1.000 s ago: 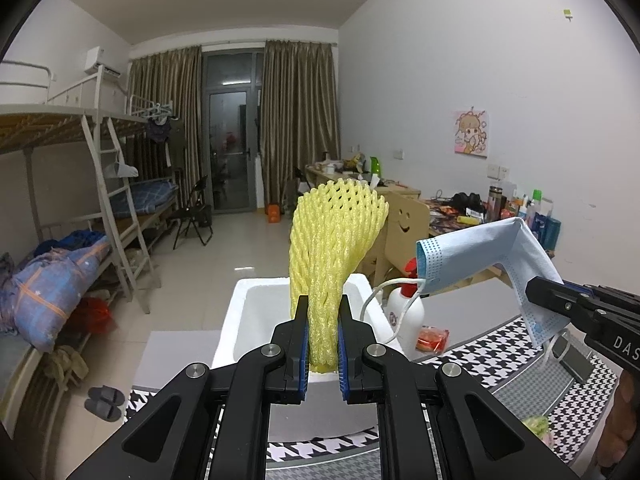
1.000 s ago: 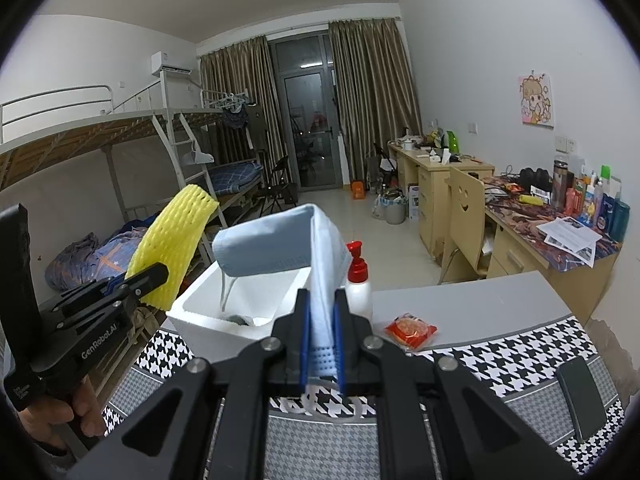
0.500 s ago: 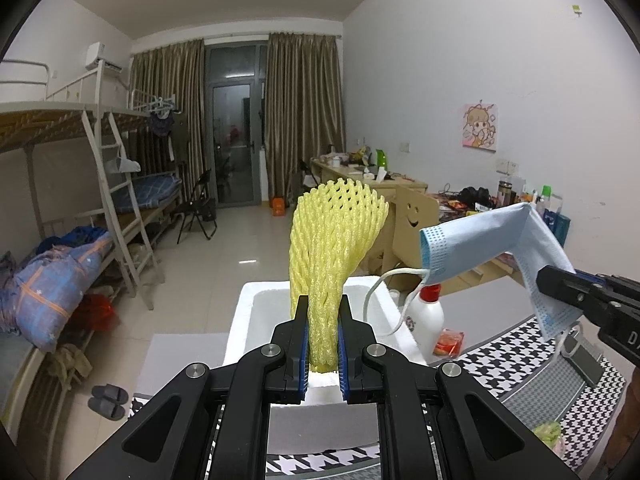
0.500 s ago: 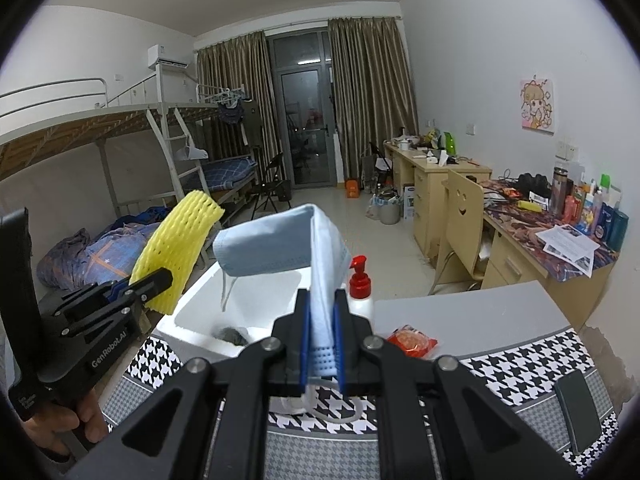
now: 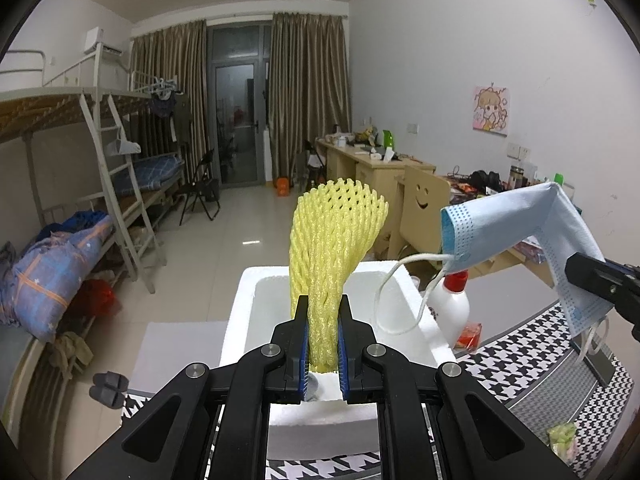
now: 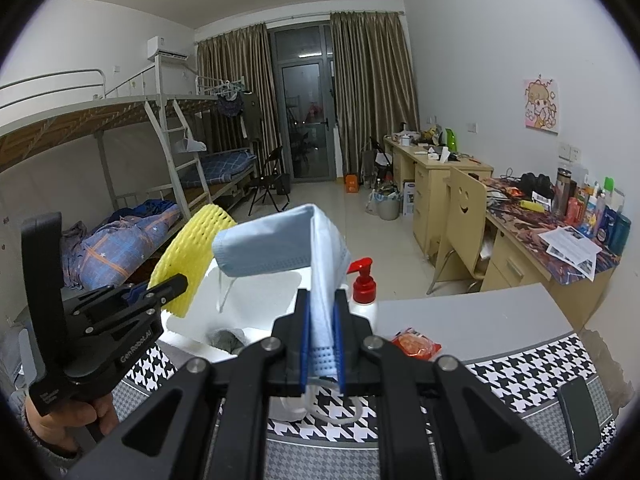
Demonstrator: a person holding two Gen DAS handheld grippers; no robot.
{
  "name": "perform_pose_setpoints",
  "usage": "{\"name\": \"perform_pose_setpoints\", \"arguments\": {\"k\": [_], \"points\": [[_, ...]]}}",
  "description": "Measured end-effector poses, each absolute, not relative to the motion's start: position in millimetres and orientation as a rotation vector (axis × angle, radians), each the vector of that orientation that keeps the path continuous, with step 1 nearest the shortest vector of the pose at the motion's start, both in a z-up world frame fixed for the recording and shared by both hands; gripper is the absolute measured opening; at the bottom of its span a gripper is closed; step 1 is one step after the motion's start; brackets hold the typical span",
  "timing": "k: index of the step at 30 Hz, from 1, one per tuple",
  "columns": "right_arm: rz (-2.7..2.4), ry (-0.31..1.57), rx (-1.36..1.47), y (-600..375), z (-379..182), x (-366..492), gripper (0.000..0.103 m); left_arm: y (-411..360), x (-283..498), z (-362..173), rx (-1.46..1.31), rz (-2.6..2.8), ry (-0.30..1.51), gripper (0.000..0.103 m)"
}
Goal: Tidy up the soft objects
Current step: 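Open the left gripper above the foam box to drop the mesh sleeve, then lower the right gripper into the foam box and release the blue mask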
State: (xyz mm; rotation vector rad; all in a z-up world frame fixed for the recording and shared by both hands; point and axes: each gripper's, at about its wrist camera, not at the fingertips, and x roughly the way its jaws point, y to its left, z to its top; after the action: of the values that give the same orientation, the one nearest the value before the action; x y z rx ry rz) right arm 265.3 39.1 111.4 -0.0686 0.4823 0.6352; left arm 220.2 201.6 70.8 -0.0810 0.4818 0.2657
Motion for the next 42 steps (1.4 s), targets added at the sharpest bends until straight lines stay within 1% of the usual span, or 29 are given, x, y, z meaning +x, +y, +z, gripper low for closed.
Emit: {"name": "perform_pose_setpoints", "arguments": {"k": [7,9,10,11,12,13,14,18,20,23,42], "points": [[0.616,0.485,-0.079,46,110,267,0.014,207,234,62,-0.076,0.267,0.515,0.013],[0.614,0.487,-0.08,47,110,268,0.014,209,239,59,-0.079,0.266,0.532,0.021],[0.611,0.487,-0.077,48,110,268,0.014,212,241,57,-0.084,0.273,0.54,0.035],[0.608,0.487,-0.076,48,110,269,0.014,212,242,56,-0.087,0.282,0.542,0.053],[0.604,0.488,-0.076,49,109,269,0.014,216,241,54,-0.094,0.293,0.538,0.062],[0.602,0.49,-0.075,50,109,270,0.014,219,241,54,-0.101,0.299,0.534,0.077],[0.6,0.492,-0.075,51,109,271,0.014,221,239,53,-0.111,0.305,0.526,0.084],[0.6,0.5,-0.078,56,107,273,0.014,230,234,55,-0.12,0.329,0.512,0.09],[0.603,0.504,-0.081,60,107,274,0.014,233,229,56,-0.124,0.343,0.497,0.098],[0.61,0.51,-0.085,65,106,276,0.014,237,221,60,-0.127,0.367,0.47,0.102],[0.678,0.546,-0.132,100,99,279,0.014,242,184,71,-0.114,0.412,0.404,0.102]]}}
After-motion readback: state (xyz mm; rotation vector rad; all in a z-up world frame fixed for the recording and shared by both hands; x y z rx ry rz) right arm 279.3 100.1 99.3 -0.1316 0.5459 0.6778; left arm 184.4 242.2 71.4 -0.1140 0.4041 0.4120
